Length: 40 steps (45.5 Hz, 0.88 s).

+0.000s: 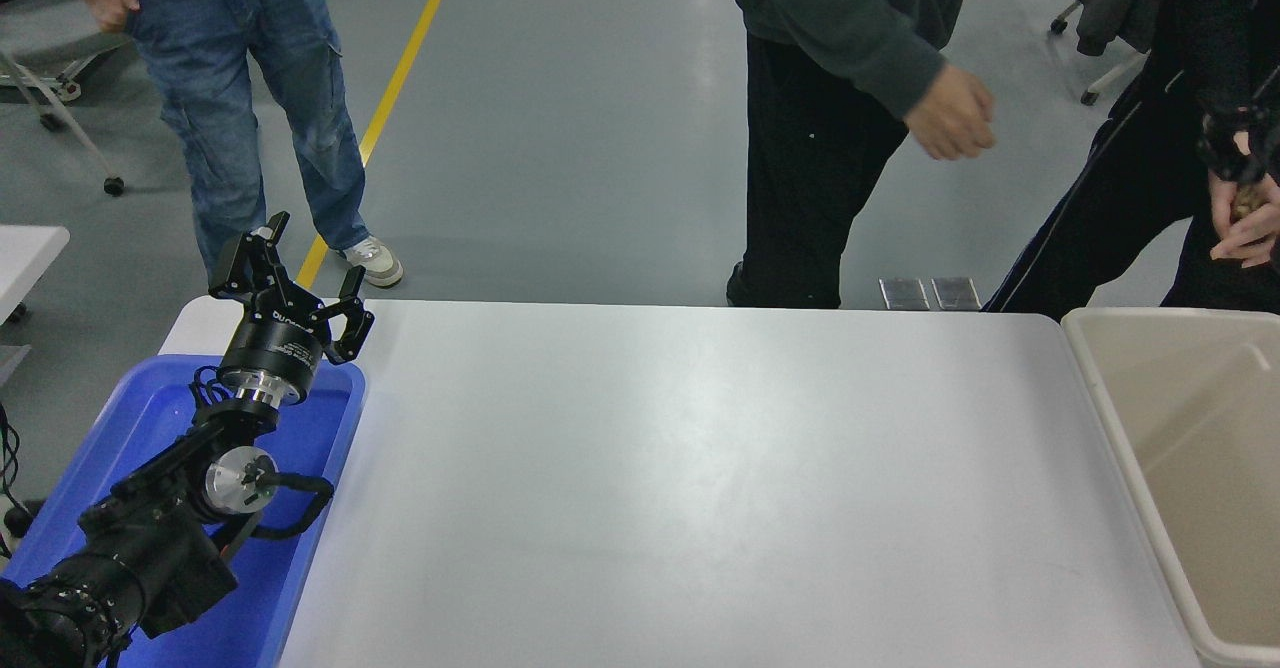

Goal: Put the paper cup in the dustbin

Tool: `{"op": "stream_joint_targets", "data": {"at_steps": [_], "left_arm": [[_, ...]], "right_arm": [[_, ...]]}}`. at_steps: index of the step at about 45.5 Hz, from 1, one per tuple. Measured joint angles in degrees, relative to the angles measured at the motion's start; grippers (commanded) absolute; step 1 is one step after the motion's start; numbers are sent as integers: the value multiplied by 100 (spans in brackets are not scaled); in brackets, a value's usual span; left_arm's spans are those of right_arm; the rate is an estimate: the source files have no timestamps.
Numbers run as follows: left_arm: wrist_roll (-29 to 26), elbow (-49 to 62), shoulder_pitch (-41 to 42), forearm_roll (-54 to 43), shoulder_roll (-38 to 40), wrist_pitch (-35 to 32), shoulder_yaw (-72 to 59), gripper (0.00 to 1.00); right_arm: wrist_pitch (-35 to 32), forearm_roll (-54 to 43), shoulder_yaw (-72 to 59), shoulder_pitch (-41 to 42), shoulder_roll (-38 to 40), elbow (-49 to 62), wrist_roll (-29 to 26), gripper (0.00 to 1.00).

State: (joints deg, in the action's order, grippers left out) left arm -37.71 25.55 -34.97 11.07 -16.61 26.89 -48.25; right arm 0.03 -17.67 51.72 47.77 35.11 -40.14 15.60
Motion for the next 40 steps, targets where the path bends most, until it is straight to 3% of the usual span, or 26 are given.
{"op": "stream_joint_targets", "data": {"at_steps": [16,40], "left_arm": [[0,-2,0,0,0,0,0,100],[0,0,0,1,0,0,0,100]], "right_arm": [[-53,0,647,-980,-944,-74,749,99],[-97,0,817,-1381,-1367,-76,905,99]]}}
